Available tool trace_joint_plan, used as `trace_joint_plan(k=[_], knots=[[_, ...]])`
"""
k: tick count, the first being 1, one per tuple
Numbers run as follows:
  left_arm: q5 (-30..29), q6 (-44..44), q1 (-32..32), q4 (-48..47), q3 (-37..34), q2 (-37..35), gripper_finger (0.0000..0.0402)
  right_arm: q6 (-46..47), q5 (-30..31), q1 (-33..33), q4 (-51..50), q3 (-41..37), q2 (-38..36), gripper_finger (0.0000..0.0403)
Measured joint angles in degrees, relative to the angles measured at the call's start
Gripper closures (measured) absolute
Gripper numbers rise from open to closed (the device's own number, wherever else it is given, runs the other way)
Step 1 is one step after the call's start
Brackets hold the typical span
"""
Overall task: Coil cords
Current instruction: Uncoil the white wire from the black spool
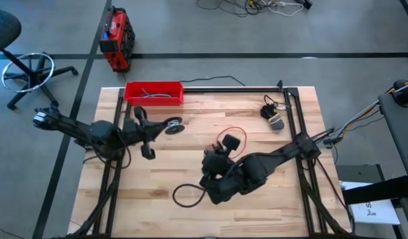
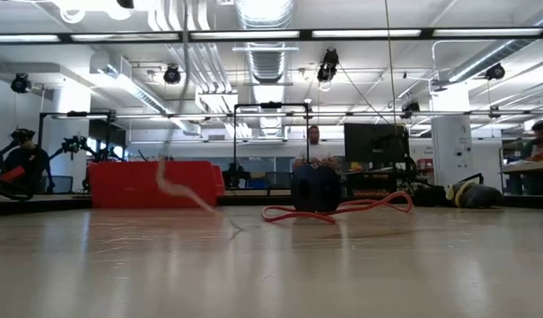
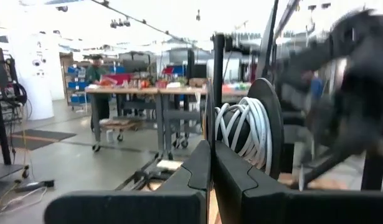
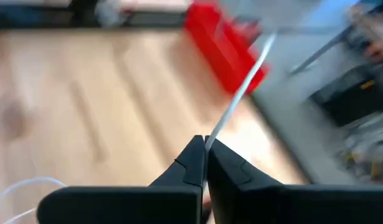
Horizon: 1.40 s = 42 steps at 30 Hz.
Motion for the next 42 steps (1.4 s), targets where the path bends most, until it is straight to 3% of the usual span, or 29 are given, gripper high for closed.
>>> trace_joint_plan(k=[3,8,18,23,26,30,35,42], knots=[[0.0,0.6,0.0,0.2,1.3,-1.1,0.0401,2.4,-8.1,-0.8,-0.6,-0.2,2.6,0.0401],[0.0,1.2,0.0,-2.1,1.5,-2.0,0.0401,-7.4,-19.0,-1.8,9.0,-0.3,7.4,0.0401],[-11.0,8.3,0.1,-7.9,1.5,-2.1,0.0401,-43.4,-24.4,-1.1,48.4,0.0,8.7,0.0401],[-11.0,11.9,0.1,-7.9,1.5,-0.3,0.0401,-62.5,-23.8,-0.7,61.7,0.1,4.8,0.0401],[-11.0,13.1,0.1,-8.0,1.5,0.3,0.0401,-70.0,-19.3,-0.8,61.6,0.1,1.4,0.0401],[-10.2,10.0,-0.1,-7.8,2.4,0.0,0.0401,-72.6,-11.9,-1.3,60.9,0.1,-3.5,0.0401],[-8.9,8.9,-0.3,-9.3,6.0,-1.6,0.0401,-72.5,-11.1,-2.1,57.6,0.1,-8.9,0.0401],[-3.3,9.0,-0.2,-10.6,15.8,-3.2,0.0401,-60.6,-11.2,-4.4,42.4,0.1,-13.9,0.0401]])
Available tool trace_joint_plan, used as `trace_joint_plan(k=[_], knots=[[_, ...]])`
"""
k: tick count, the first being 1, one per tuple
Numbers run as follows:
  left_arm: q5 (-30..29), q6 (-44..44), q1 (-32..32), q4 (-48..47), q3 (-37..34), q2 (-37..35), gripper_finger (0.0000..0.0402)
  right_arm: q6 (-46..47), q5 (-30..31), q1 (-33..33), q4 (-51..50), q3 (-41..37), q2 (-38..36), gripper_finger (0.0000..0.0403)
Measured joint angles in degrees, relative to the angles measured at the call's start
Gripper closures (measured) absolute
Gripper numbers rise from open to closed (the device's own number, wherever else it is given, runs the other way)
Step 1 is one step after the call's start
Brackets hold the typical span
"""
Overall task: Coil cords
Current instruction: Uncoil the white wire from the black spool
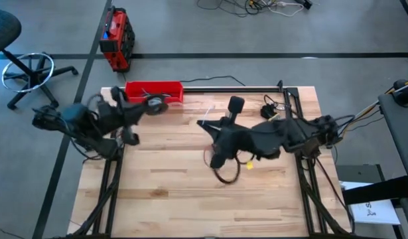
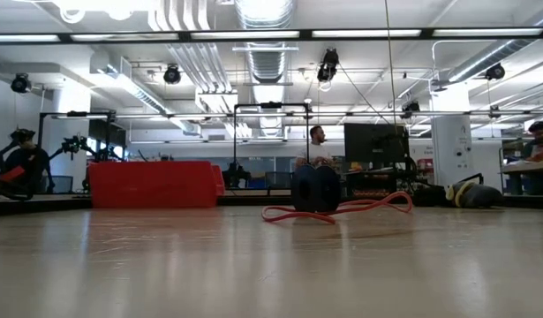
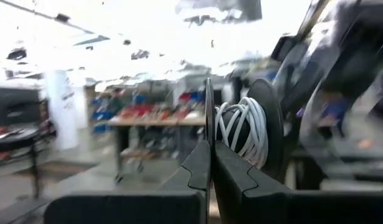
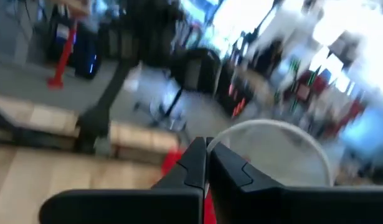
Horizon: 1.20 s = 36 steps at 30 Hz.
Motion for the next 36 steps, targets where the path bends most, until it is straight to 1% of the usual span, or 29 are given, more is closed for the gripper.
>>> trace_joint_plan(k=[5,9,11,13,15,17,21,25,30,33,36], knots=[[4.6,0.1,0.0,-2.8,9.1,1.5,0.0401,19.3,-0.7,-2.5,-19.1,-0.2,-0.5,0.0401],[5.1,1.4,0.0,-4.8,15.6,3.7,0.0401,33.9,-6.4,-3.9,-31.7,-0.4,1.3,0.0401],[5.0,1.8,0.0,-5.0,18.4,5.1,0.0401,39.7,-8.3,-4.1,-34.3,-0.4,3.1,0.0401],[5.0,2.1,0.0,-5.0,21.3,6.6,0.0401,43.4,-8.4,-4.1,-34.4,-0.5,5.3,0.0401],[5.0,3.4,0.0,-5.1,24.2,8.5,0.0401,43.5,-10.1,-3.9,-32.9,-0.5,6.9,0.04],[5.0,4.5,0.0,-5.3,26.7,10.1,0.0402,41.7,-13.0,-3.3,-29.4,-0.5,8.0,0.0397],[4.9,4.8,0.0,-7.5,31.1,12.2,0.0401,38.5,-17.3,-1.9,-23.7,-0.5,7.9,0.0371],[5.0,5.1,0.0,-7.9,36.3,13.5,0.0401,35.5,-16.8,-1.0,-19.2,-0.2,5.9,0.0327],[5.4,5.4,0.0,-10.3,43.4,15.3,0.0401,28.9,-16.4,-1.1,-5.8,0.1,2.4,0.0276],[7.6,2.6,0.0,-13.2,46.4,16.1,0.0401,22.1,-13.9,-2.0,3.1,0.1,2.3,0.0259],[11.8,-0.7,0.0,-16.2,47.7,16.8,0.0401,15.7,-12.1,-3.4,11.2,-0.2,2.8,0.0254]])
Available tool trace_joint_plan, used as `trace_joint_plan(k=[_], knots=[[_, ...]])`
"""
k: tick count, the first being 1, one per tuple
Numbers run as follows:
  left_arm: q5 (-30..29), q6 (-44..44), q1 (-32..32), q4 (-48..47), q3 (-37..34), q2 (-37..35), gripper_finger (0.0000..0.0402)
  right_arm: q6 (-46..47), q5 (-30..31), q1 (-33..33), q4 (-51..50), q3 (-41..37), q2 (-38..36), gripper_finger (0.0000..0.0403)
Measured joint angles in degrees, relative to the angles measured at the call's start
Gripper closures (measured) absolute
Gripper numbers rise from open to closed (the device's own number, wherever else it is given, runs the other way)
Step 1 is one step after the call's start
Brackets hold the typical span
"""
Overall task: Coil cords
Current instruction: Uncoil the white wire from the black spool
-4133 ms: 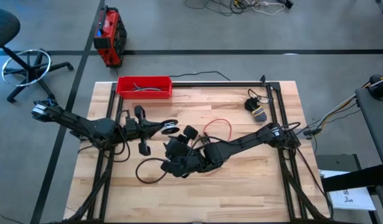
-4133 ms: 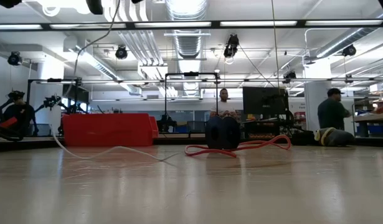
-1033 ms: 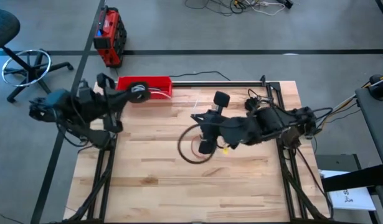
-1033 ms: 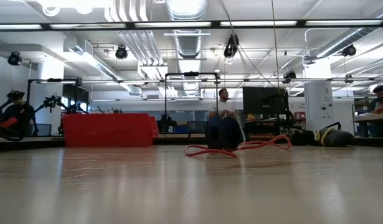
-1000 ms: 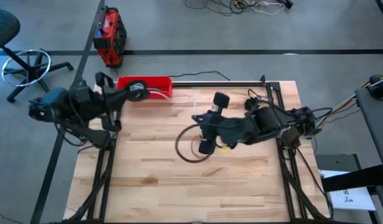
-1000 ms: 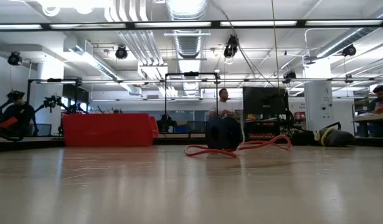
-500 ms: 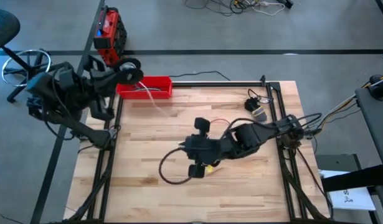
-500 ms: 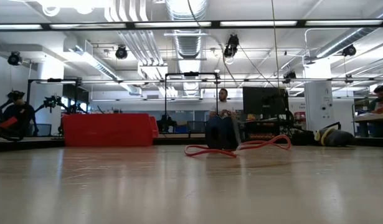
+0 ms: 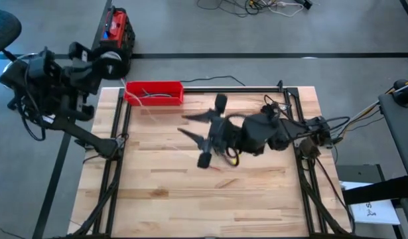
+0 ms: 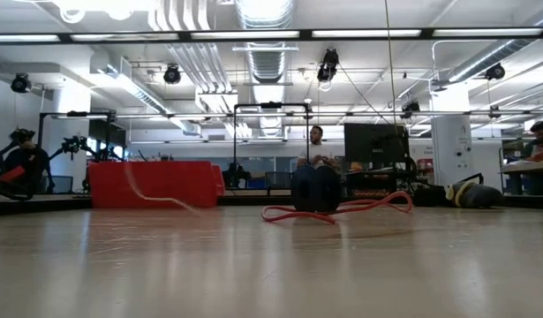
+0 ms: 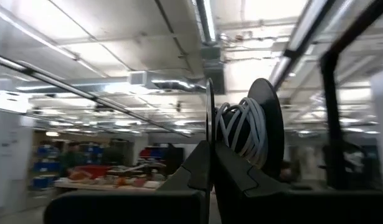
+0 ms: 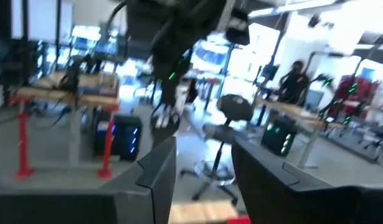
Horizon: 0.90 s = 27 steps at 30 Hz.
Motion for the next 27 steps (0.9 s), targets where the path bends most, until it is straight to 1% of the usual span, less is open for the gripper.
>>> trace_joint_plan(k=[2,5,8,11,14,17,23,27], knots=[[2.1,-1.2,0.0,-0.9,0.0,0.6,0.0401,-1.9,0.0,-1.3,4.8,0.0,0.4,0.0254],[2.7,-1.4,0.0,-2.1,-0.1,1.8,0.0401,-2.6,-1.2,-3.4,9.9,0.0,1.5,0.026],[4.4,-1.4,0.0,-2.7,-0.7,3.0,0.0401,-2.6,-2.4,-4.8,13.0,0.0,2.9,0.0266],[5.2,-1.4,0.0,-3.2,-1.3,3.7,0.0401,-2.5,-6.2,-5.7,16.1,-0.1,4.3,0.0271],[6.5,-2.1,0.0,-5.1,-2.1,4.2,0.0401,-2.2,-8.0,-5.8,18.8,-0.1,5.2,0.0272],[8.0,-3.3,0.0,-5.9,-3.1,5.1,0.0401,-2.9,-8.2,-5.8,19.3,0.0,5.6,0.0269],[8.1,-3.3,0.0,-5.5,-3.4,6.4,0.0401,-0.9,-10.3,-5.7,20.2,0.0,6.0,0.0261],[8.1,-2.5,0.0,-5.6,-3.4,7.1,0.0401,0.1,-10.6,-5.4,20.0,0.0,6.0,0.0272]])
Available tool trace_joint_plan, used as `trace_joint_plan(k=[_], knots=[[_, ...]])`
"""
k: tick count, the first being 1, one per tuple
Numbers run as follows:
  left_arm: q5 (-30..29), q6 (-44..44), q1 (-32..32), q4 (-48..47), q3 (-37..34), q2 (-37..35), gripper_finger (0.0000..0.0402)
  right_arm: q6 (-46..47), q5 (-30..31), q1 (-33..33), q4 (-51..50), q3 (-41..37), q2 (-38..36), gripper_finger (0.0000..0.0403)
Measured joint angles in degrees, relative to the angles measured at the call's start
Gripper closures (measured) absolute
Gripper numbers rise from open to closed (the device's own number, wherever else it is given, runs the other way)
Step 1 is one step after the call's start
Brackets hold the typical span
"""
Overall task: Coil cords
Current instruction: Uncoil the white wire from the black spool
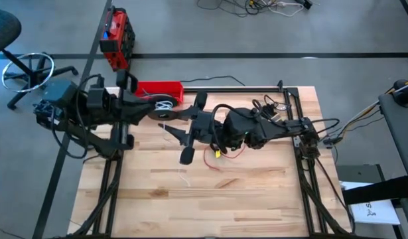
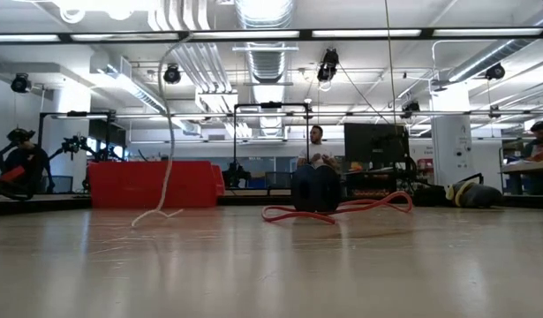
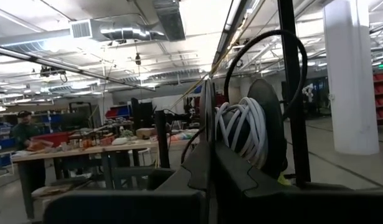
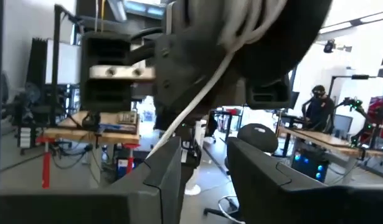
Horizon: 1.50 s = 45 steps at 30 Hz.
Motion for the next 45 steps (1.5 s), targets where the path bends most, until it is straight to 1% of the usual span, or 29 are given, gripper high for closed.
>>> trace_joint_plan(k=[3,6,10,16,21,27,31,34,36,38,40,41,45], knots=[[0.0,0.1,0.0,0.1,0.0,-0.2,0.0401,-1.5,0.1,0.6,-1.3,0.0,-0.3,0.0284],[0.0,0.1,0.0,0.0,0.0,-1.0,0.0401,-1.6,0.0,1.0,-4.6,0.0,-1.2,0.0294],[0.0,-0.1,0.0,-0.1,-0.1,-1.9,0.0401,0.0,0.1,1.2,-5.9,0.0,-1.6,0.0296],[0.4,-0.3,0.0,-0.2,-0.1,-2.1,0.0401,-0.8,0.0,1.3,-8.3,0.0,-1.6,0.0278],[1.4,-0.3,0.0,-0.1,-0.1,-1.7,0.0401,-0.2,0.0,1.3,-8.0,0.0,-1.6,0.0263],[1.4,0.1,0.0,-0.3,-0.2,-0.8,0.0401,1.3,0.0,1.3,-8.1,0.0,-1.6,0.0263],[1.4,0.2,0.0,-0.2,-0.2,-0.6,0.0401,1.3,-0.1,1.3,-8.1,0.0,-1.6,0.028],[1.1,1.8,0.0,-0.1,-0.2,-0.4,0.0401,1.3,-0.2,1.3,-8.2,0.0,-1.6,0.0301],[1.0,2.3,0.0,-0.1,-0.4,-0.3,0.0401,1.2,-0.2,1.3,-8.1,0.0,-1.6,0.0322],[0.6,2.5,0.0,0.0,-0.4,-0.2,0.0401,0.9,-0.2,1.3,-8.2,0.0,-1.6,0.0351],[-0.8,3.1,0.0,0.0,-0.4,-0.2,0.0401,0.8,-0.2,1.3,-8.8,0.0,-1.6,0.0385],[-1.5,3.4,0.0,0.1,-0.4,-0.2,0.0401,0.9,-0.1,1.3,-9.3,0.0,-1.6,0.0393],[-5.4,5.2,0.4,1.8,-0.8,0.7,0.0401,3.3,0.1,1.1,-10.4,0.0,-1.6,0.0397]])
